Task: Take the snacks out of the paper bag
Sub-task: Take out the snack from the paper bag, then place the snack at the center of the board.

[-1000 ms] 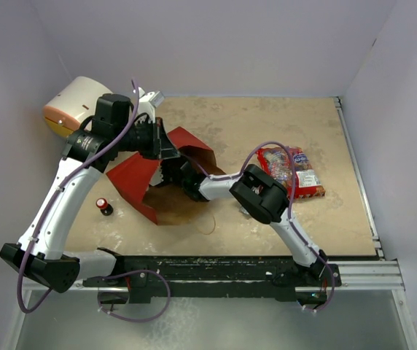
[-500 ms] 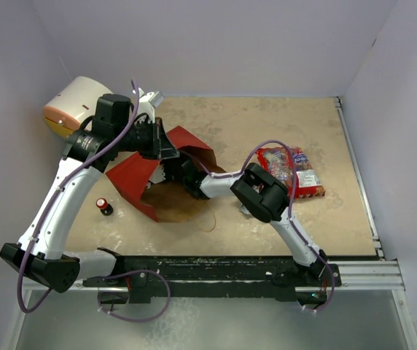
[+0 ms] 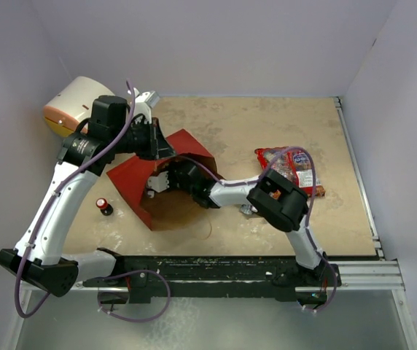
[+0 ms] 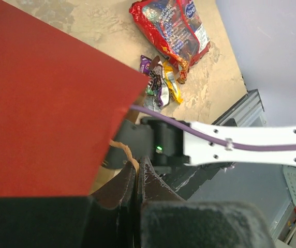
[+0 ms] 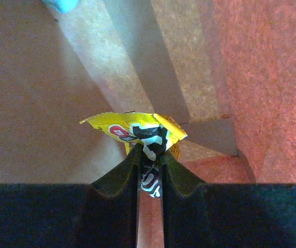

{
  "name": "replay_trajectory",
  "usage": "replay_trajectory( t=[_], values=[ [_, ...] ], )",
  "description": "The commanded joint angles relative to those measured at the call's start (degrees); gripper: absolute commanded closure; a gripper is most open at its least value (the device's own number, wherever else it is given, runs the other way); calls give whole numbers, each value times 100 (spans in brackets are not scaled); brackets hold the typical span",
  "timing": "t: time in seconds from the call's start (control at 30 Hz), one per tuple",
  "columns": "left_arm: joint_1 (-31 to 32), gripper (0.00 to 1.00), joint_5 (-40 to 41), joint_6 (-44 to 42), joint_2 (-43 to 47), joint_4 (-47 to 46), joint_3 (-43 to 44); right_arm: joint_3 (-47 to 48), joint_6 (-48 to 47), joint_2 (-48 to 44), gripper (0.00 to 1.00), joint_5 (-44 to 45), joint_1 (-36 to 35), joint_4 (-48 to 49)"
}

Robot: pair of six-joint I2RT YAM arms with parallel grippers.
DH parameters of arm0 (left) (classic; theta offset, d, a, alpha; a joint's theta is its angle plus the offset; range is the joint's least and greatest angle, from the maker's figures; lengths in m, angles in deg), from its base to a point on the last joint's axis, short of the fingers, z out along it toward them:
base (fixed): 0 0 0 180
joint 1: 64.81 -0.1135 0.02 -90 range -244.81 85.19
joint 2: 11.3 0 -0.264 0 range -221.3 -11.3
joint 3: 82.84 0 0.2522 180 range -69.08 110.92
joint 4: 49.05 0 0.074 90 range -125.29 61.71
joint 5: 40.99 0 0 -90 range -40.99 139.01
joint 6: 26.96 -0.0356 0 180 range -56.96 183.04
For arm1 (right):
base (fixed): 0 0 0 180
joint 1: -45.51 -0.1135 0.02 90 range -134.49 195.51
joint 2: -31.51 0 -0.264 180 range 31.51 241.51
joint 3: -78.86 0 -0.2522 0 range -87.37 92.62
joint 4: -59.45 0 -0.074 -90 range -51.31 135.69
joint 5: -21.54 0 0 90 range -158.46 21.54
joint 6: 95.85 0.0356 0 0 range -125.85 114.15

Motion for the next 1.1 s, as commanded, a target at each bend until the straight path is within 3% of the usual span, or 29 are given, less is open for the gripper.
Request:
replay_trajectory(
  t=[0.0, 0.23, 0.43, 0.7, 0.93, 1.0, 1.07],
  values=[
    [5, 100, 248, 73, 153, -15, 127, -620, 301, -910, 80, 119, -384, 462],
    [3, 100, 421, 11, 93, -12, 230, -2119, 1135, -2446, 81, -35, -1030, 410],
    [8, 100, 501, 9, 49, -36, 169, -3041, 2082, -4153, 80, -175, -1291, -216],
    [6, 100, 413, 136, 104, -226, -71, -2921, 3354, -6063, 79, -595, -1281, -1486],
    [12, 100, 391, 224, 177, -317, -250, -2204, 3773, -6805, 80, 423, -1272, -3096],
    [9, 100, 378, 231, 161, -315, -242, -1972, 4170, -6868, 84, 932, -1239, -3653],
    [4, 100, 369, 231, 123, -326, -219, -1880, 4620, -6917, 93, 1394, -1211, -4100]
  ],
)
